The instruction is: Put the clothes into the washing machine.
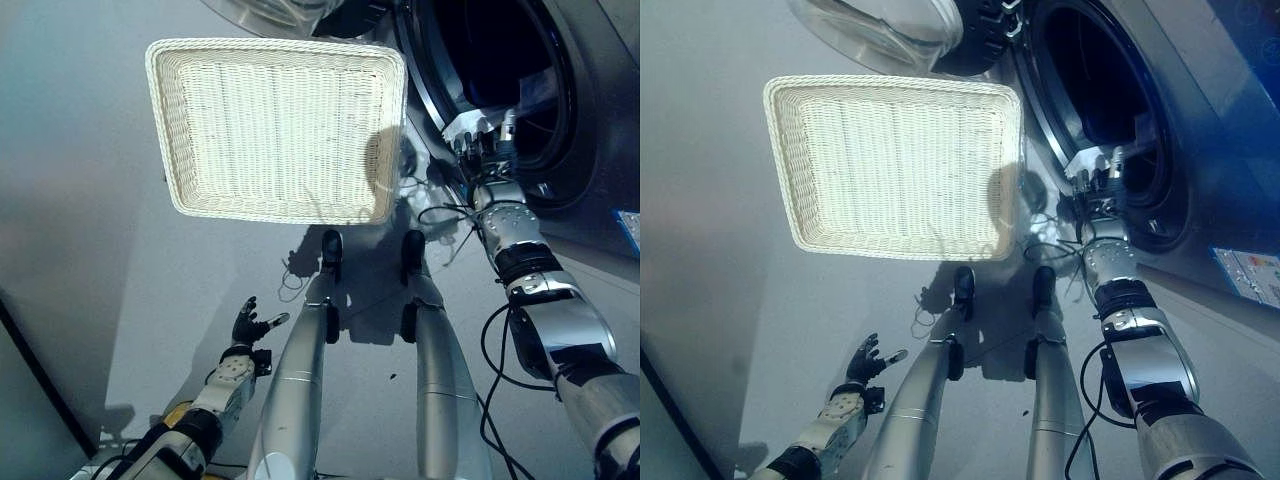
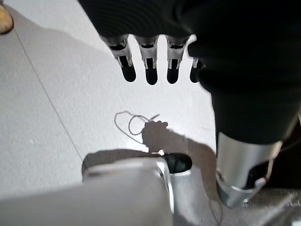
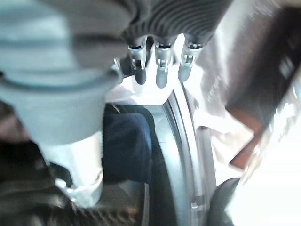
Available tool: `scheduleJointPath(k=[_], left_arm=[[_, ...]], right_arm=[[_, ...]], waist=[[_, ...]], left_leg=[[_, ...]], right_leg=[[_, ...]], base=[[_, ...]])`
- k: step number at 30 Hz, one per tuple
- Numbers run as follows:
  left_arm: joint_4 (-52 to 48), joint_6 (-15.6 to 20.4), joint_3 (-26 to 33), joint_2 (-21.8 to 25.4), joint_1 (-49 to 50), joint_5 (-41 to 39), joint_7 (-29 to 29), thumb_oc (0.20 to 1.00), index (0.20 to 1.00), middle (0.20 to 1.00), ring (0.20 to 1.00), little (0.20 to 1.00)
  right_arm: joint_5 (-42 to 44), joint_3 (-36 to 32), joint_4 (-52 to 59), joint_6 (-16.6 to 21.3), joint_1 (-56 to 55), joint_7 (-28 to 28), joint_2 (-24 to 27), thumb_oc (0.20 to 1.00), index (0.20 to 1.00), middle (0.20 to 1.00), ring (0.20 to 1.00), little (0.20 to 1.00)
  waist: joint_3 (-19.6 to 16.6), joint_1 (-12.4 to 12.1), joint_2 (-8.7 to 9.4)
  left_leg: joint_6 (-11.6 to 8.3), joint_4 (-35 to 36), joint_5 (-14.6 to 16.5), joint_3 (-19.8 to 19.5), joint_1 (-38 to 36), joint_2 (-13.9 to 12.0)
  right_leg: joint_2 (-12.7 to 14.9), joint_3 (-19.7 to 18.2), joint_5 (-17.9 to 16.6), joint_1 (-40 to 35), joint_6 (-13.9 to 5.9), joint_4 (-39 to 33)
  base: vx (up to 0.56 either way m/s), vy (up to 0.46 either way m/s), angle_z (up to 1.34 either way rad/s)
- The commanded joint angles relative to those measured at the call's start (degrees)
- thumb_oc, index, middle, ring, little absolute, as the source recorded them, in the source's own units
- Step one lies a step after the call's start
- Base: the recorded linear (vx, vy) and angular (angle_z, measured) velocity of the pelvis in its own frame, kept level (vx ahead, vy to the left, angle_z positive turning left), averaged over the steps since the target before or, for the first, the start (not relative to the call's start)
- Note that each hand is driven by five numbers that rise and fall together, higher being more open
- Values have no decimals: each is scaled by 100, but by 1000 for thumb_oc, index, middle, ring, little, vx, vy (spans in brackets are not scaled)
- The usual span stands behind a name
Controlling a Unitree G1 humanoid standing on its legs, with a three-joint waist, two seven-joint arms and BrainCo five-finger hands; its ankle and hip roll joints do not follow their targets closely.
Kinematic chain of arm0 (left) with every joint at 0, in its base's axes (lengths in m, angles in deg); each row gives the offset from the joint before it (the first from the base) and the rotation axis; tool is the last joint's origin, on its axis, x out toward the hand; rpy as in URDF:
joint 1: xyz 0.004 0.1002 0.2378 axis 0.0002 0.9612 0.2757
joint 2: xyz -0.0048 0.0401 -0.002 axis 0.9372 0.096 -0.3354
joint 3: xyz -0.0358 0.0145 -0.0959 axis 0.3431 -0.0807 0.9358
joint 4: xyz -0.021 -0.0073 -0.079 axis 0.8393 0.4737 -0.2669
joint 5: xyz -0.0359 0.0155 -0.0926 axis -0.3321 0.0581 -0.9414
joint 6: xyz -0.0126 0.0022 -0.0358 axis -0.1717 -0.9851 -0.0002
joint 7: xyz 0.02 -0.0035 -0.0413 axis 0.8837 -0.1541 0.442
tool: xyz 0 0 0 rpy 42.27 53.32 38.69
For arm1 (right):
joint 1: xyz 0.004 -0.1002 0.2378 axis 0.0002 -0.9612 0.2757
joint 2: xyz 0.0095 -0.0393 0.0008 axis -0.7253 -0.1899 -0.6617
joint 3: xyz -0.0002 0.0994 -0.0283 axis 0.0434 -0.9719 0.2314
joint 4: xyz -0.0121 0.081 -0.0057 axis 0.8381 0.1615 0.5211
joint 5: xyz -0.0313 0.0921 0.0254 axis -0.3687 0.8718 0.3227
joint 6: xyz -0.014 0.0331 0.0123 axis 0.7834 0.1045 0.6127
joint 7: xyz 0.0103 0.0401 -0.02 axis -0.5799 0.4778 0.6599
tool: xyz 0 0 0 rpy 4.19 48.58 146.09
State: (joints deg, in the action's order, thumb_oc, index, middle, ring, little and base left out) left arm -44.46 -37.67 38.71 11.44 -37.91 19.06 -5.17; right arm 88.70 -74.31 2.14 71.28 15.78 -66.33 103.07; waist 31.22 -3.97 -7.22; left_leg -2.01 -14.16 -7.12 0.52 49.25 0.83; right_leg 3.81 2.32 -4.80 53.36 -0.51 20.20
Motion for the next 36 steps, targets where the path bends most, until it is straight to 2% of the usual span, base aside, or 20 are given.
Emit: scheduleJointPath(k=[1, 6, 10, 14, 17, 18, 19, 24, 25, 27, 29, 30, 32, 34, 36], left_arm=[[218, 135, -17, -175, -130, -10, 174, 1000, 1000, 1000, 1000, 1000], [327, 137, 51, -316, -164, -66, 188, 1000, 1000, 1000, 1000, 1000], [491, 155, 124, -395, -165, -88, 209, 1000, 1000, 1000, 1000, 1000], [589, 196, 200, -454, -170, -83, 222, 1000, 1000, 1000, 1000, 1000], [560, 335, 299, -456, -125, -92, -31, 1000, 1000, 1000, 1000, 1000], [535, 368, 325, -437, -106, -74, -144, 1000, 1000, 1000, 1000, 1000], [464, 390, 376, -362, -41, -105, -455, 1000, 1000, 1000, 1000, 1000], [521, 434, 594, -151, 141, -209, -1236, 1000, 1000, 1000, 1000, 1000], [660, 411, 721, -56, 200, -223, -1465, 1000, 1000, 1000, 1000, 1000], [820, 380, 843, 24, 205, -308, -1692, 1000, 1000, 1000, 1000, 1000], [1064, 338, 1072, 124, 303, -262, -2105, 1000, 1000, 1000, 1000, 1000], [1082, 355, 1099, 129, 305, -239, -2138, 1000, 1000, 1000, 1000, 1000], [1240, 473, 1238, 91, 442, -280, -2261, 1000, 1000, 1000, 1000, 1000], [1289, 422, 1330, 45, 550, -351, -2410, 1000, 1000, 1000, 1000, 1000], [1481, 458, 1387, -96, 797, 21, -2663, 1000, 1000, 1000, 1000, 1000]], right_arm=[[-1572, 195, 590, 1076, 38, -94, 311, 1000, 1000, 1000, 1000, 1000], [-1827, 148, 645, 1164, -454, -347, 17, 1000, 1000, 1000, 1000, 1000], [-1822, 201, 581, 1141, -1134, -263, -328, 1000, 1000, 1000, 1000, 1000], [-2847, 463, 511, 1298, -1587, -559, -562, 1000, 1000, 1000, 1000, 1000], [-4222, 807, 449, 1236, -1932, -997, -621, 1000, 1000, 1000, 1000, 1000], [-4414, 902, 443, 1151, -2011, -920, -603, 1000, 1000, 1000, 1000, 1000], [-4874, 1104, 421, 886, -2270, -650, -548, 1000, 1000, 1000, 1000, 1000], [-5615, 1453, 192, 564, -2846, -51, -385, 1000, 1000, 1000, 1000, 1000], [-5963, 1580, 8, 376, -3079, 388, -385, 1000, 1000, 1000, 1000, 1000], [-6333, 1689, -182, 297, -3227, 657, -394, 1000, 1000, 1000, 1000, 1000], [-6301, 1765, -510, 131, -3706, 1023, -420, 1000, 1000, 1000, 1000, 1000], [-6320, 1755, -546, 66, -3742, 1041, -430, 1000, 1000, 1000, 1000, 1000], [-6693, 1708, -841, -124, -4104, 1254, -492, 1000, 1000, 1000, 1000, 1000], [-6975, 1708, -969, -215, -4262, 1263, -537, 1000, 1000, 1000, 1000, 1000], [-7352, 1676, -1340, -407, -4583, 1415, -671, 1000, 1000, 1000, 1000, 1000]], waist=[[-143, -49, -357], [-143, 2, -334], [-143, 80, -258], [-143, 156, -163], [-143, 219, -69], [-143, 233, -47], [-143, 264, 34], [-143, 346, 222], [-143, 385, 305], [-143, 410, 381], [-143, 415, 503], [-143, 420, 520], [-144, 389, 606], [-268, 373, 636], [-683, 325, 691]], left_leg=[[-116, 260, 83, 17, -253, 168], [-84, 278, 110, 23, -313, 222], [-41, 245, 167, 48, -389, 279], [1, 224, 222, 67, -503, 333], [38, 202, 293, 82, -650, 388], [51, 186, 320, 88, -688, 401], [72, 121, 395, 102, -822, 429], [105, -29, 597, 170, -1338, 450], [114, -63, 681, 227, -1663, 440], [104, -85, 724, 235, -1931, 459], [88, -121, 894, 239, -2573, 480], [85, -104, 878, 239, -2620, 487], [59, 25, 928, 198, -3245, 474], [39, 166, 940, 181, -3497, 467], [-14, 556, 923, 239, -4013, 408]], right_leg=[[-348, 507, 665, -182, -133, 293], [-321, 477, 624, -246, -150, 201], [-284, 476, 554, -335, -155, 114], [-262, 456, 467, -469, -166, 5], [-240, 436, 379, -641, -181, -114], [-232, 434, 365, -684, -186, -133], [-208, 436, 333, -843, -205, -179], [-123, 460, 311, -1395, -271, -285], [-80, 469, 308, -1734, -307, -356], [-29, 457, 274, -2026, -337, -447], [72, 404, 305, -2710, -401, -589], [88, 401, 278, -2765, -406, -626], [209, 403, 252, -3446, -469, -836], [256, 422, 242, -3715, -499, -982], [282, 573, 200, -4310, -544, -1386]], base=[[-67, 100, -3], [-61, 99, -1], [-80, 89, 0], [-89, 59, 2], [-92, 57, 5], [-139, 75, 0], [-118, 57, -1], [-111, 36, 5], [-106, -3, 4], [-67, -6, 3], [0, 0, 0], [4, -20, 9], [37, -4, 11], [68, -19, -1], [165, -82, 0]])
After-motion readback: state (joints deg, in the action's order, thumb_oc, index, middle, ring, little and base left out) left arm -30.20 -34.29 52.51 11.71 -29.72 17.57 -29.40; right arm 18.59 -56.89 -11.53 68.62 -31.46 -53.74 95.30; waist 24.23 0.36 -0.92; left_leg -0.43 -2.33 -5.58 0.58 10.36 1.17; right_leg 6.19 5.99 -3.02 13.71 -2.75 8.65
